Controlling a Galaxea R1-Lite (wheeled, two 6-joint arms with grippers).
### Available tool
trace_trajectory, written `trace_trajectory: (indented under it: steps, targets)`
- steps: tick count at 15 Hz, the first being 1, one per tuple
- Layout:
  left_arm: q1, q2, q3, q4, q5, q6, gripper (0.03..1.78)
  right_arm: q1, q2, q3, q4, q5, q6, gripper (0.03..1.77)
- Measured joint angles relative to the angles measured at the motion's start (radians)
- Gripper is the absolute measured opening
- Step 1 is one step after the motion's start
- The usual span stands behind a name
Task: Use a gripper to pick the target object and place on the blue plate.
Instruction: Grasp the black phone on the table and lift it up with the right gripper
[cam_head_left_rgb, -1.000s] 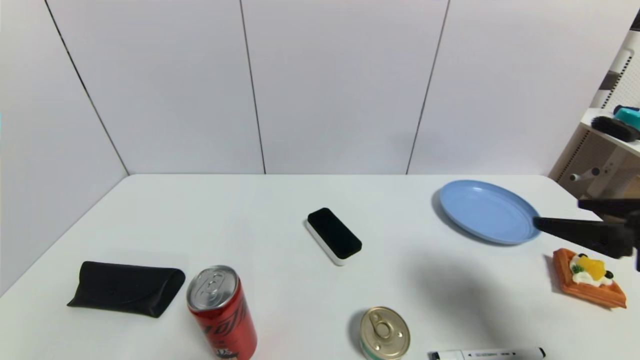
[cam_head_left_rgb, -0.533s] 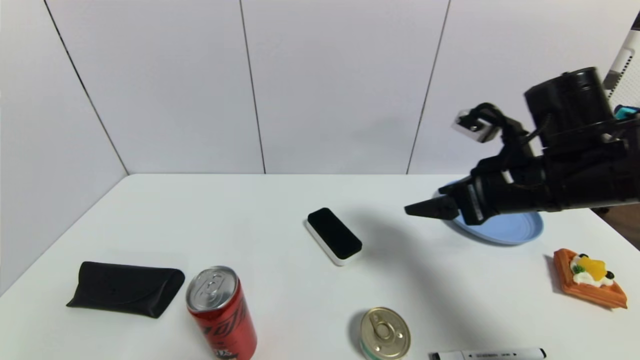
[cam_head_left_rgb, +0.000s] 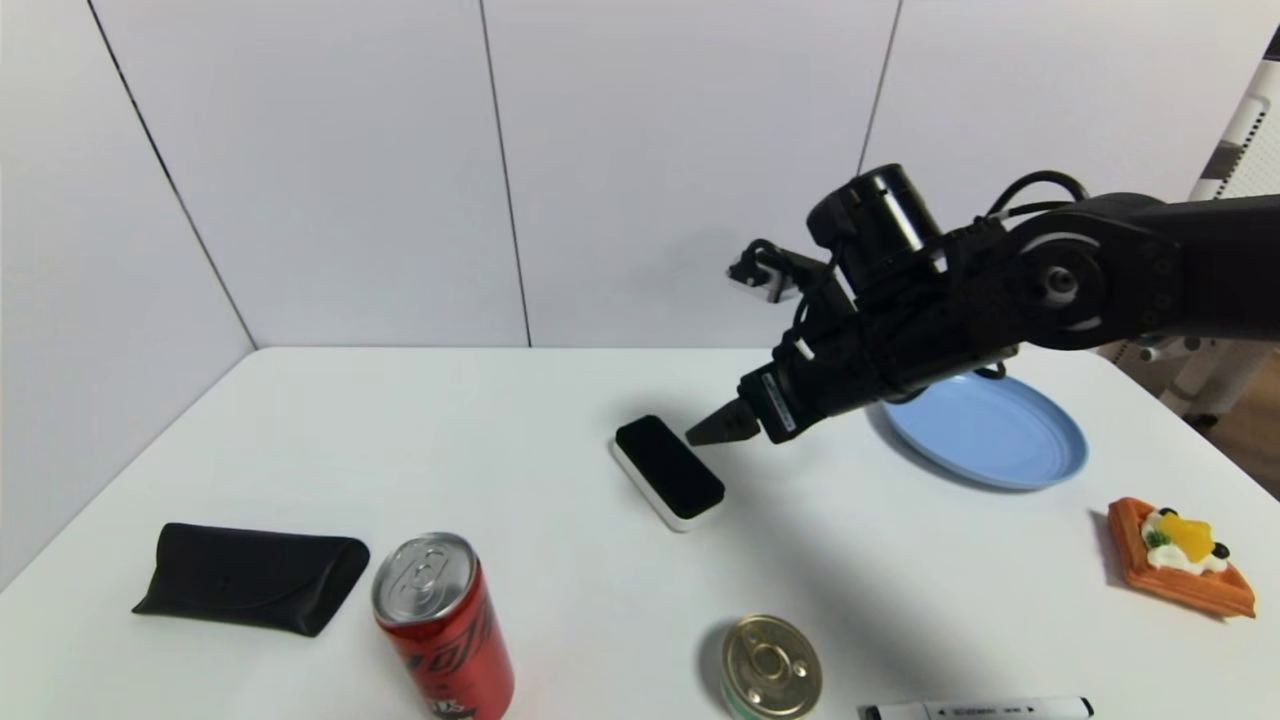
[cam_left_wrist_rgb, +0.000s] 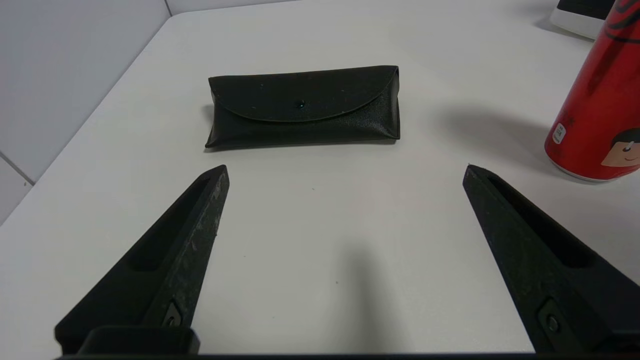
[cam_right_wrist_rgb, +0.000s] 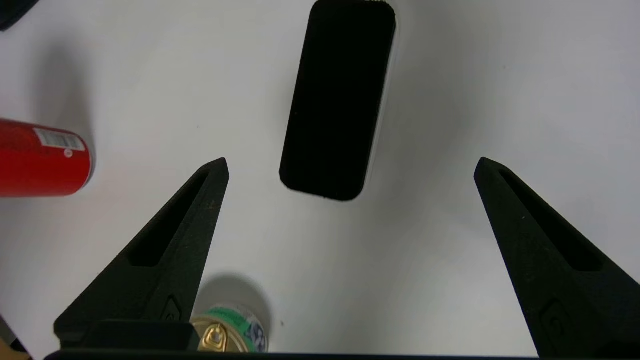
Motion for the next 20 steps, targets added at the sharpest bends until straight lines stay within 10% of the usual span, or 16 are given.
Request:
trace_trajectory:
  steps: [10,20]
  targets:
    - [0.0,0.0,0.0,0.0,0.0,0.0,1.69,0.153,0.202,-0.128,0.005,-0.293,0.098,1.7]
    - [0.0,0.0,0.0,0.0,0.0,0.0,1.69,0.166,0.275,-0.171,0.004,-0.315,0.093,1.7]
